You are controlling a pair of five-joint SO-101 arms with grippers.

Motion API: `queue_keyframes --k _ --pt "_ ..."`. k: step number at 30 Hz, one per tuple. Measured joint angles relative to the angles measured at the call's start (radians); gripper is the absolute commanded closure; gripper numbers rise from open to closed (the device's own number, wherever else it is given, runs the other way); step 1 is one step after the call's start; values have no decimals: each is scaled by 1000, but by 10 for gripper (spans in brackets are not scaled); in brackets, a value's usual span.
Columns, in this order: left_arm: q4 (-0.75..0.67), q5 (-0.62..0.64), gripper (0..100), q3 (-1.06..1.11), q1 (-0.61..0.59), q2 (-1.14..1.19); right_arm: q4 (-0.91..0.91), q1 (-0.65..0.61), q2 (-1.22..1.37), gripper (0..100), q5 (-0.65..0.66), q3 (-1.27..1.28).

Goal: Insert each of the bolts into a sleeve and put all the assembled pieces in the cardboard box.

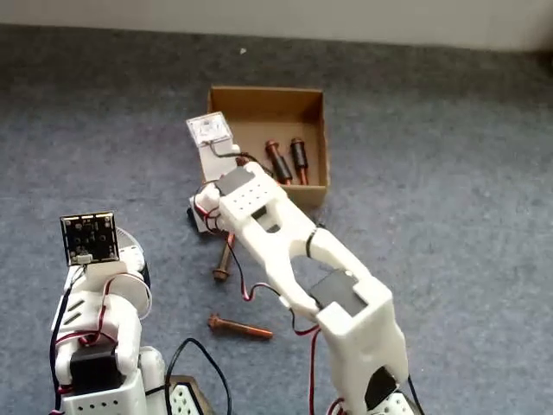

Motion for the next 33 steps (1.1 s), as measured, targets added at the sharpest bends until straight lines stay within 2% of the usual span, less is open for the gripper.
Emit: queue_keyframes --k 5,11,16,20,33 --pt "0 0 993 0 0 0 15 -5 103 834 0 -75" --pt "0 0 993 0 0 0 78 -3 152 987 0 -153" --pt "0 0 993 0 0 0 166 -6 157 993 0 -193" --pt "0 0 993 0 0 0 261 -6 158 993 0 -252" --pt "0 0 993 0 0 0 740 31 164 993 0 -572"
